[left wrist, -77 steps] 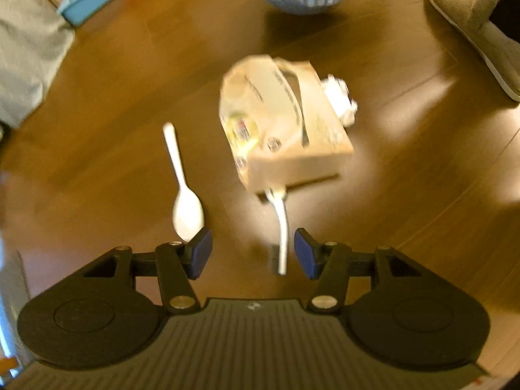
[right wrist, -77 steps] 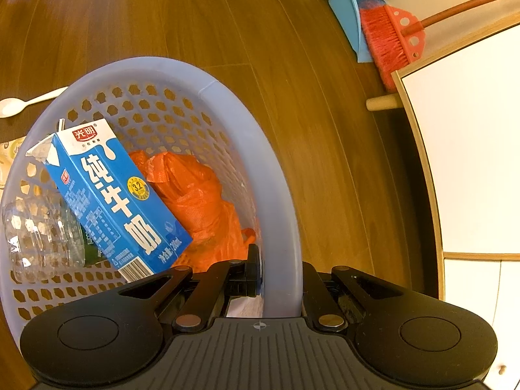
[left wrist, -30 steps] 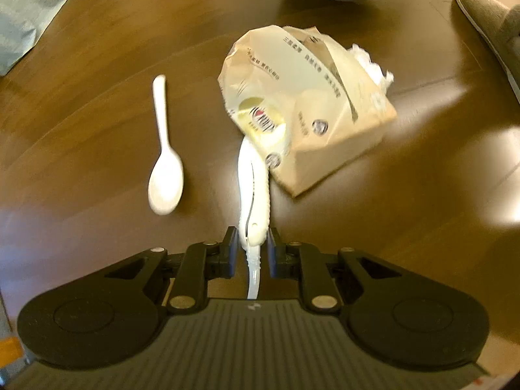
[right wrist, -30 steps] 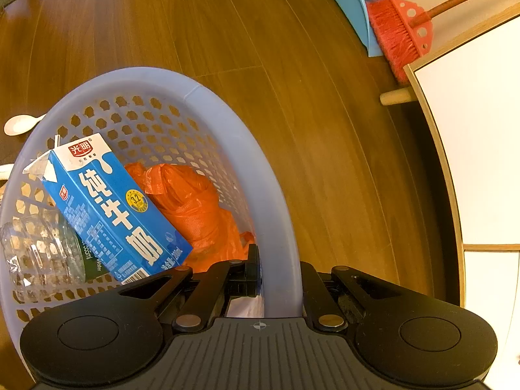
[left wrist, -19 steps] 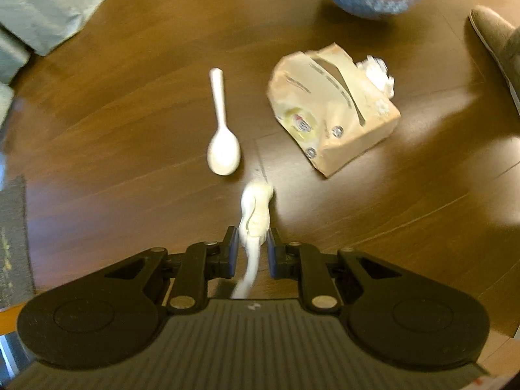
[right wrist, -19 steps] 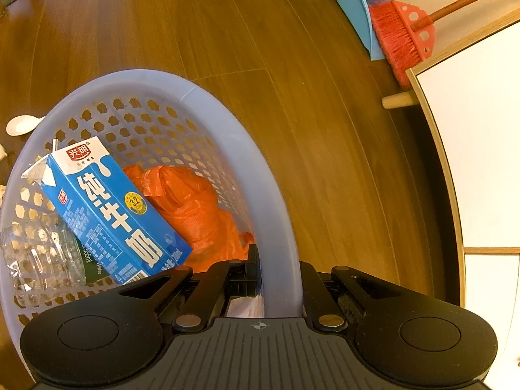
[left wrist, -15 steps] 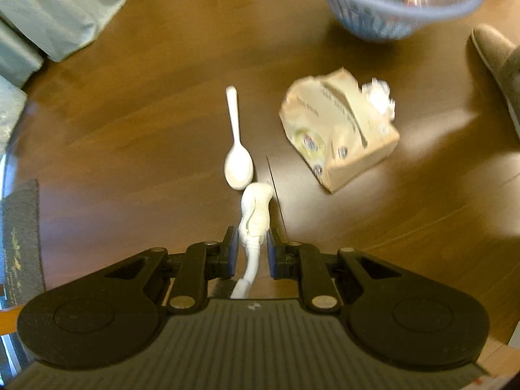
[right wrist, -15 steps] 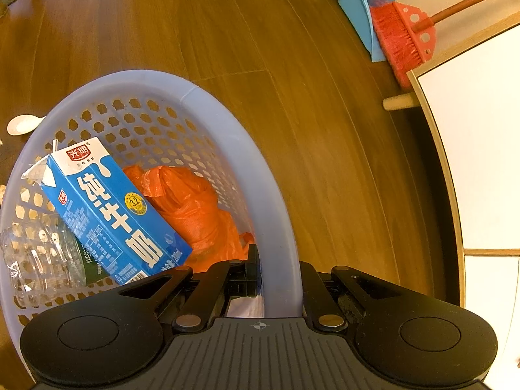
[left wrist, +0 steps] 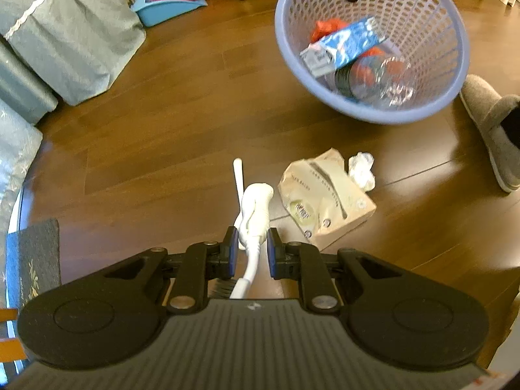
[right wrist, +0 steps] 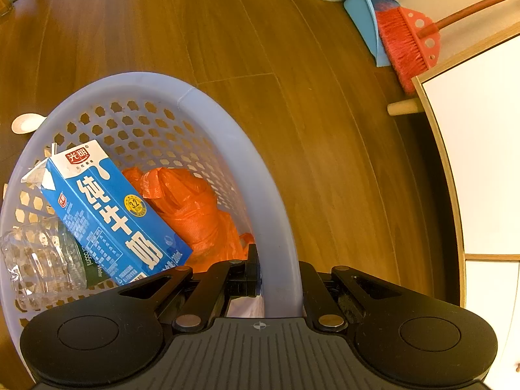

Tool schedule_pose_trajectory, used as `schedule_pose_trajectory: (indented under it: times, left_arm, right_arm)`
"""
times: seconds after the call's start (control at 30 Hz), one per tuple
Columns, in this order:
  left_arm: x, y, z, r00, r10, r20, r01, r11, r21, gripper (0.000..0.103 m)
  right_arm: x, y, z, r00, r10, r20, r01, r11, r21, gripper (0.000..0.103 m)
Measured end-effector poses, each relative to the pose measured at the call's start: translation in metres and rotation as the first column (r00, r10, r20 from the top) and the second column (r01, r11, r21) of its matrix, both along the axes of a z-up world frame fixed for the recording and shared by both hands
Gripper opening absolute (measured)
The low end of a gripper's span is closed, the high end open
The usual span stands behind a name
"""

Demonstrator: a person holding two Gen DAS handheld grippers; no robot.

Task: Collect trash
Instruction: 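Lift the fork with the left gripper and carry it over the basket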

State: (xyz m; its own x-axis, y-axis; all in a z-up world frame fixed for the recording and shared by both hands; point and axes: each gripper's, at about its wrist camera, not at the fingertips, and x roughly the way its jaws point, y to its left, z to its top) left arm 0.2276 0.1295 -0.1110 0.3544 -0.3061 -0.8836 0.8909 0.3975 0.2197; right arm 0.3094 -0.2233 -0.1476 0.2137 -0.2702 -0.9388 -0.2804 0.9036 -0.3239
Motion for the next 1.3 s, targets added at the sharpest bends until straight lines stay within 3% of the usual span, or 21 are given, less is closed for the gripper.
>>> schedule_pose_trajectory:
  times: [0.4,0.8,0.93,1.3]
  left_arm:
    - [-0.021,-0.048,0.037,0.993,-0.114,0.029,0.116,0.992,-0.058,0.014]
    - [-0.038,-0.106,0.053,0.973,-0.227,0.03,0.229,0.968,-0.105,0.014]
    - [-0.04,-0.118,0.053,0.958,-0.281,0.051,0.284,0.953,-0.1,0.014]
    - [-0.06,-0.155,0.04,0.873,-0.473,0.117,0.478,0.878,-0.019,0.014]
  right_arm:
    - [-0.007,0.004,-0.003,1.0,0.028,0.002,-0.028,1.0,-0.011,0.0]
    - [-0.009,0.002,-0.003,0.999,0.037,-0.001,-0.037,0.999,-0.002,0.0]
    - [-0.01,0.001,-0.003,0.999,0.041,-0.001,-0.041,0.999,-0.002,0.0]
    - [-0.009,0.002,-0.004,0.999,0.049,-0.003,-0.049,0.999,0.0,0.0]
